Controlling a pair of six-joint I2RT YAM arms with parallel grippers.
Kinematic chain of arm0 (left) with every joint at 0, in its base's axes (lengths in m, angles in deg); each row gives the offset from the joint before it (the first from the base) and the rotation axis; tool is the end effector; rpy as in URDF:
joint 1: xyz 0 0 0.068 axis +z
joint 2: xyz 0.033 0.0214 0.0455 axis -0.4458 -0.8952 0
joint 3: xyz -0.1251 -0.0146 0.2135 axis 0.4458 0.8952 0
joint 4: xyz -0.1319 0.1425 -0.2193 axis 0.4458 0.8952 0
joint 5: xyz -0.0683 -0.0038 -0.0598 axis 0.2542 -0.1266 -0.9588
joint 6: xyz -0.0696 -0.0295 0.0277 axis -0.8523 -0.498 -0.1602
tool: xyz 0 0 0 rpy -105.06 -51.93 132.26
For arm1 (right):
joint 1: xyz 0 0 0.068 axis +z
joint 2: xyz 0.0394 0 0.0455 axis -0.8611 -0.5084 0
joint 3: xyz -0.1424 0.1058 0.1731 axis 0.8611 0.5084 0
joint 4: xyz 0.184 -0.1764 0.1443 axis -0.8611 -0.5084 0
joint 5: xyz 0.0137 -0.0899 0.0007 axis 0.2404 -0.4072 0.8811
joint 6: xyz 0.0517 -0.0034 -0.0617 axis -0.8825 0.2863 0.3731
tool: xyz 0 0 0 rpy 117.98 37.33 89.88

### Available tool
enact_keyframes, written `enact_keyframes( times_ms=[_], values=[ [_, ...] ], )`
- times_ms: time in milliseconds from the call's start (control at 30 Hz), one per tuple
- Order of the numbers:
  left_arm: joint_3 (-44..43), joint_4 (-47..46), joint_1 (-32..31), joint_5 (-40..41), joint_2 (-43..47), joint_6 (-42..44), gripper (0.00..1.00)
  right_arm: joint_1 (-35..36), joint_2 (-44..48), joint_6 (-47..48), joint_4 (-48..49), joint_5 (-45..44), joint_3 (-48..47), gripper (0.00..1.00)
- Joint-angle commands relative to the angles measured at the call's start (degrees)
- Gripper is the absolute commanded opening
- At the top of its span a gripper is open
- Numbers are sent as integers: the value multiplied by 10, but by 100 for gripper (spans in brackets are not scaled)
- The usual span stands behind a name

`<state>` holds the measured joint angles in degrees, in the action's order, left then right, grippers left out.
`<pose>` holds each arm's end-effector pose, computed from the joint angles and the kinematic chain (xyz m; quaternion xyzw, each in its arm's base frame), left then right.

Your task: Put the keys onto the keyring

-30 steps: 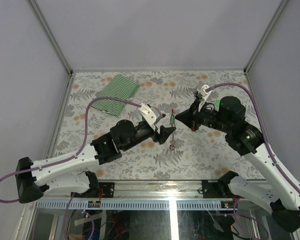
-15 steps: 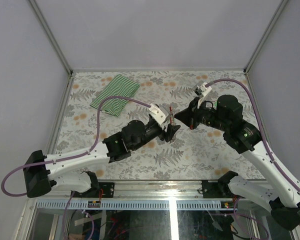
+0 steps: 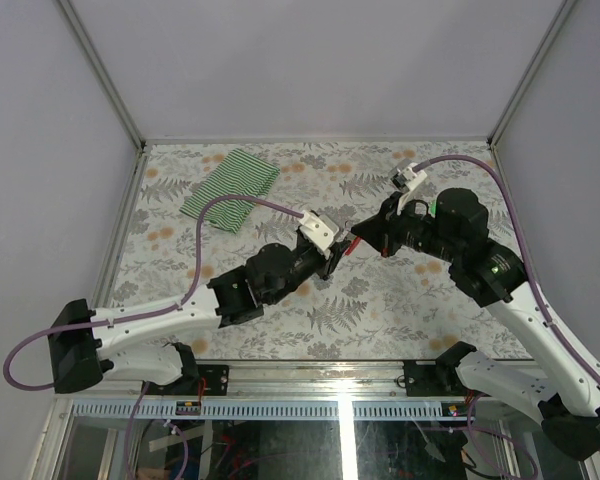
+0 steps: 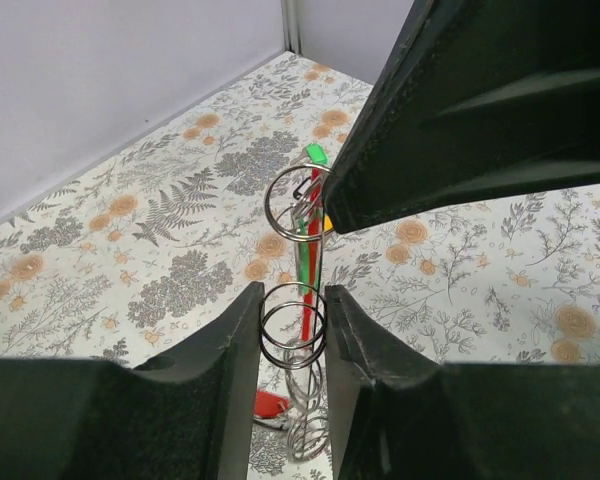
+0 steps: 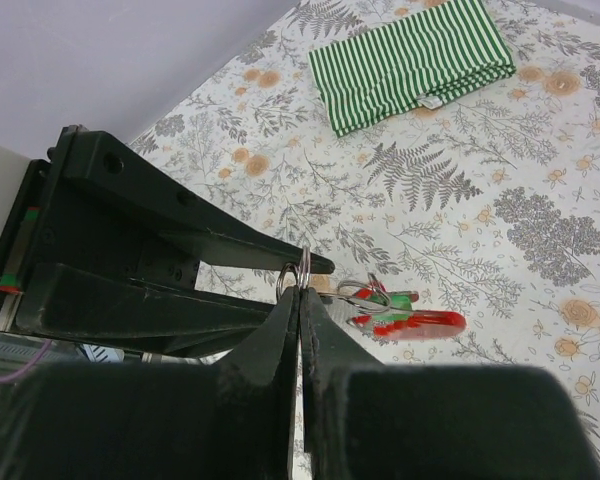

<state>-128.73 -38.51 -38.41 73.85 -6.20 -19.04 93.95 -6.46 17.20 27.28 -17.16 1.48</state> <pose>0.1727 -0.3174 0.2959 0.3149 0.6490 -0.2459 0.6474 0.2147 0.1775 0.3914 -0.2499 0.7140 0.3863 0.5279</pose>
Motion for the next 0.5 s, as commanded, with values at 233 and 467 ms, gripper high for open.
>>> enact_keyframes(
  times_ms=[233,467],
  values=[
    [-5,-26,-3,41,18,21,0,2,5,9,-11,-4,-42,0],
    [-16,-9,-3,47,15,30,0,2,-5,11,-33,-7,-46,0]
  ],
)
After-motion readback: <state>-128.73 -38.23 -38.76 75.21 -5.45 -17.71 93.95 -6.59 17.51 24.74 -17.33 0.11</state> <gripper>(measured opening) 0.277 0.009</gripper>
